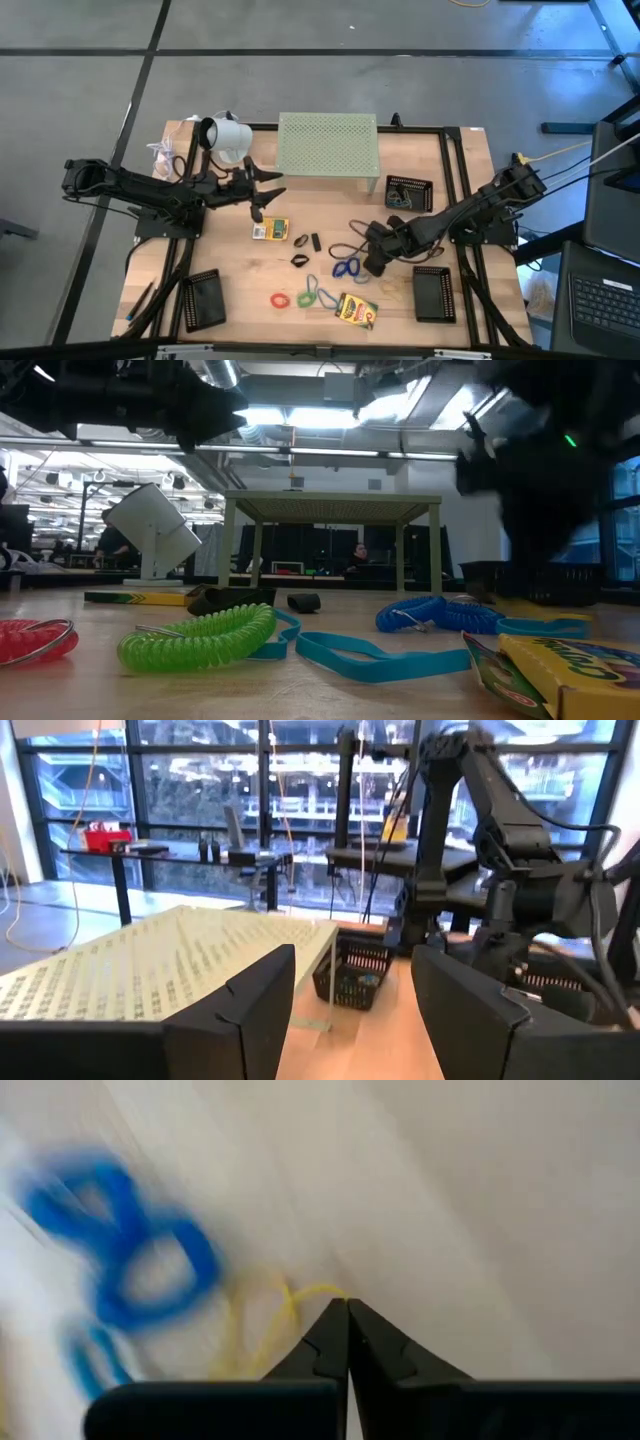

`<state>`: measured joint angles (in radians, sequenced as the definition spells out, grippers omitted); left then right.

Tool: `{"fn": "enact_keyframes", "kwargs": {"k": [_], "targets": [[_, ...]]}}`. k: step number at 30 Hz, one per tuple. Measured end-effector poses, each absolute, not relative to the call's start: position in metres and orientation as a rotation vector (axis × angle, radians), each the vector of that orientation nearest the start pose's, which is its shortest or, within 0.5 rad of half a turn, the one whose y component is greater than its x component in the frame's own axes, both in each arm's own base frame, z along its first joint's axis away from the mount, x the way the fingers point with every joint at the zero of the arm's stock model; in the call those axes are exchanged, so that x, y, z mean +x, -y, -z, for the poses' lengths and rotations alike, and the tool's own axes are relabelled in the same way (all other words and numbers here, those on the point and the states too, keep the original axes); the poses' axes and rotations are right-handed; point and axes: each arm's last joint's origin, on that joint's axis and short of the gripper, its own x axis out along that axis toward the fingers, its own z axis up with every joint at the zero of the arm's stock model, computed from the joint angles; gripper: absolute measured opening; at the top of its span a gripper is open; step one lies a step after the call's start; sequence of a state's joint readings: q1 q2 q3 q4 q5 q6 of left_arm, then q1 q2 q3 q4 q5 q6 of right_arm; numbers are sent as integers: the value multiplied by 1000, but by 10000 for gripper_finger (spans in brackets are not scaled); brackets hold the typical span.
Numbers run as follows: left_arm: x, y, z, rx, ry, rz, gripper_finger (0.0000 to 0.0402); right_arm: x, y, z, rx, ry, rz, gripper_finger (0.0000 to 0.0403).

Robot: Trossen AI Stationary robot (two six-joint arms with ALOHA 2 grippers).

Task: Pick & Place Office Desk Supplies
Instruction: Put the yellow rubber band into the top right black bin

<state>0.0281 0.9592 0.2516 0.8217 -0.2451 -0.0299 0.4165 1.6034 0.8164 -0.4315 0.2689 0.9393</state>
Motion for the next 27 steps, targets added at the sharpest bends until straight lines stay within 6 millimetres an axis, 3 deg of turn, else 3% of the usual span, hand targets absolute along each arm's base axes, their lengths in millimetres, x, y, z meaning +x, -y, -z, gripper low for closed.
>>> {"fn": "enact_keyframes", "kwargs": {"k": [12,19,27], "targets": [[188,-12,-221,-47,161,-270,198,300,-111,-229,235,-577,610,2],[188,-12,-222,-48,169,-268,198,314,-112,-277,112,-340,757,1],[186,-12,-229,-15,246,-271,198,319,-112,-303,82,-218,848,1]]}}
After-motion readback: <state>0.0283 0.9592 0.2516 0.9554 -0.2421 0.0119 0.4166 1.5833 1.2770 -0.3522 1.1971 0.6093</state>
